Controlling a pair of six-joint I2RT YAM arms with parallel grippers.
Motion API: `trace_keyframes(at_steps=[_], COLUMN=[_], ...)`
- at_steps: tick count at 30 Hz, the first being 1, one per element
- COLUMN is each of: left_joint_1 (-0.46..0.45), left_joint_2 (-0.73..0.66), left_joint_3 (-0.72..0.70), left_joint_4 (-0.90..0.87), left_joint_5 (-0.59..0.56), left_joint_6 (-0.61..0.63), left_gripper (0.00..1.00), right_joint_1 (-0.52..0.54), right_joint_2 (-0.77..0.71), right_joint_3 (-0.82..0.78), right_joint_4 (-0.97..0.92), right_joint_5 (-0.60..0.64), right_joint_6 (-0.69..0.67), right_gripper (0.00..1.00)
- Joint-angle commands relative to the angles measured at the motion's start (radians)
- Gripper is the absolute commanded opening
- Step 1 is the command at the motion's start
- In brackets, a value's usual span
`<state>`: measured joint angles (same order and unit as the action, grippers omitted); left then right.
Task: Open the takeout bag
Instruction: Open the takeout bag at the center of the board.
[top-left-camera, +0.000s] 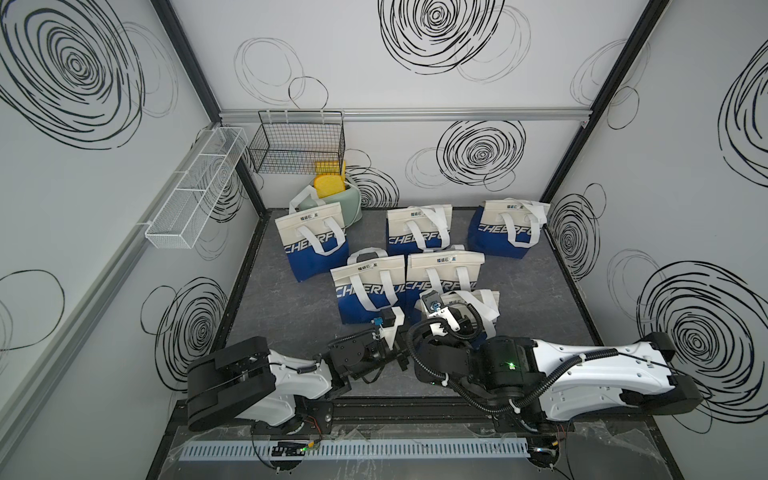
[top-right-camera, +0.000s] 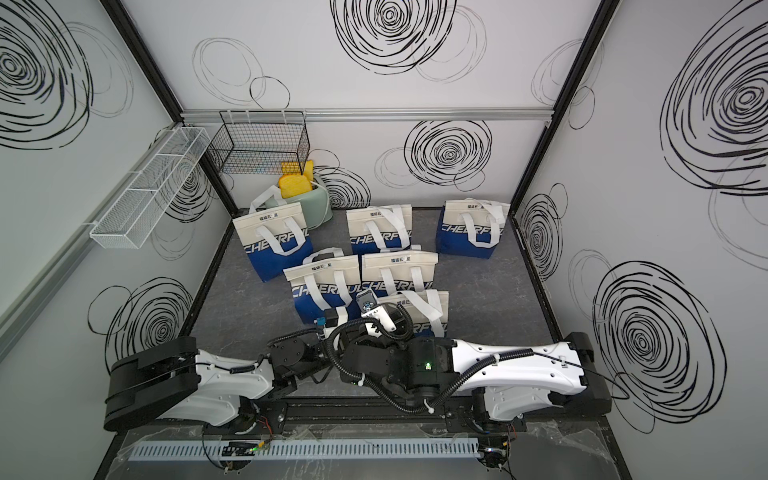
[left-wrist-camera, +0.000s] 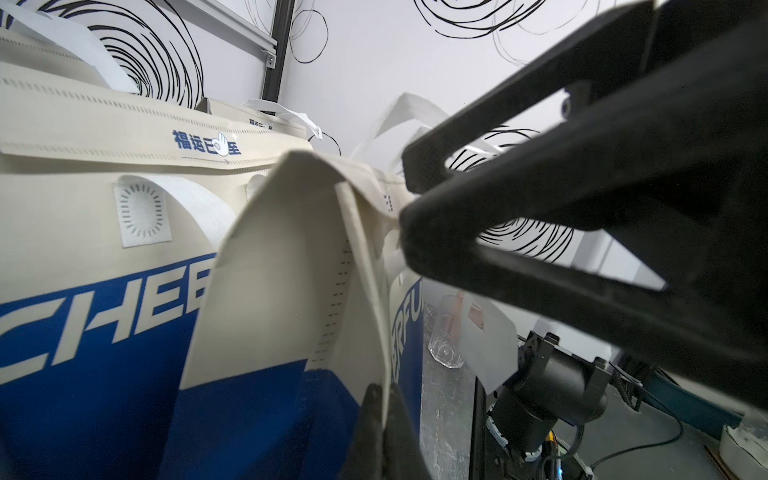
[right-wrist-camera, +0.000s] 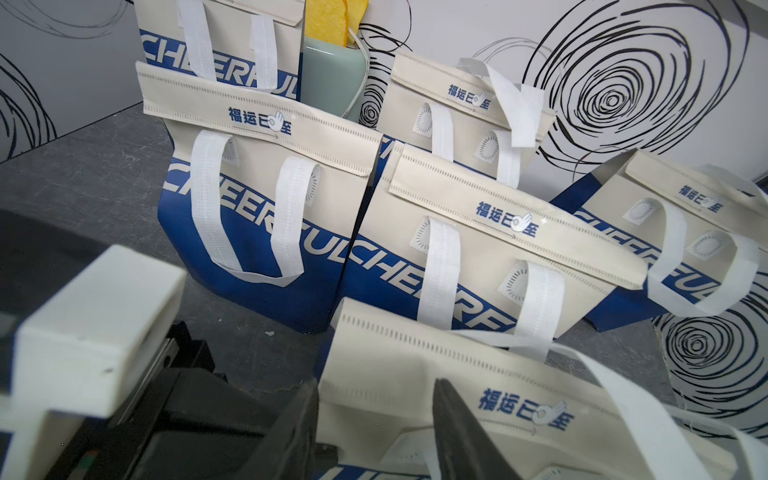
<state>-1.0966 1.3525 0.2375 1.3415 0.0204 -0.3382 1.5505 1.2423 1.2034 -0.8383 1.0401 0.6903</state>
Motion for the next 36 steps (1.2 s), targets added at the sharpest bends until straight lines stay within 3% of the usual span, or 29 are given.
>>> trace_keyframes(at_steps=[1,6,14,18,22,30,33,35,36], left_joint_1=[0.006,0.006,0.006,0.006,0.009,0.027,0.032,0.036,0.038], left_joint_2=[0.004,0.006,0.008,0.008,0.008,0.016,0.016,0.015,0.014], left_joint_3=[0.026,0.028,0.018,0.017,0.014,0.028,0.034,0.043,0.045], left_joint_4=[0.065,0.059,0.062,0.056,0.047,0.033,0.023,0.008,0.003], left_joint_5=[0.015,0.018,0.019,0.022,0.025,0.034,0.039,0.046,0.048], left_joint_6=[0.017,0.024,0.024,0.028,0.030,0.022,0.017,0.016,0.015], left_gripper=[0.00,0.00,0.00,0.00,0.00,0.00,0.00,0.00,0.00], right_joint_1=[-0.009,-0.024,-0.066,-0.086,-0.101,-0.103,-0.105,-0.104,-0.103], right_joint_2=[0.001,0.014,0.033,0.037,0.034,-0.017,-0.085,-0.142,-0.159], right_joint_3=[-0.002,0.008,0.030,0.056,0.090,0.067,0.033,0.006,-0.003], right_joint_4=[0.005,-0.003,-0.058,-0.105,-0.131,-0.092,-0.022,-0.005,-0.006], right_joint_5=[0.024,0.034,0.067,0.086,0.089,-0.012,-0.133,-0.194,-0.207], right_joint_6=[-0.010,-0.026,-0.007,0.023,0.029,-0.003,-0.093,-0.100,-0.101], right_gripper=[0.48,0.47,0.36,0.25,0.00,0.00,0.00,0.32,0.42])
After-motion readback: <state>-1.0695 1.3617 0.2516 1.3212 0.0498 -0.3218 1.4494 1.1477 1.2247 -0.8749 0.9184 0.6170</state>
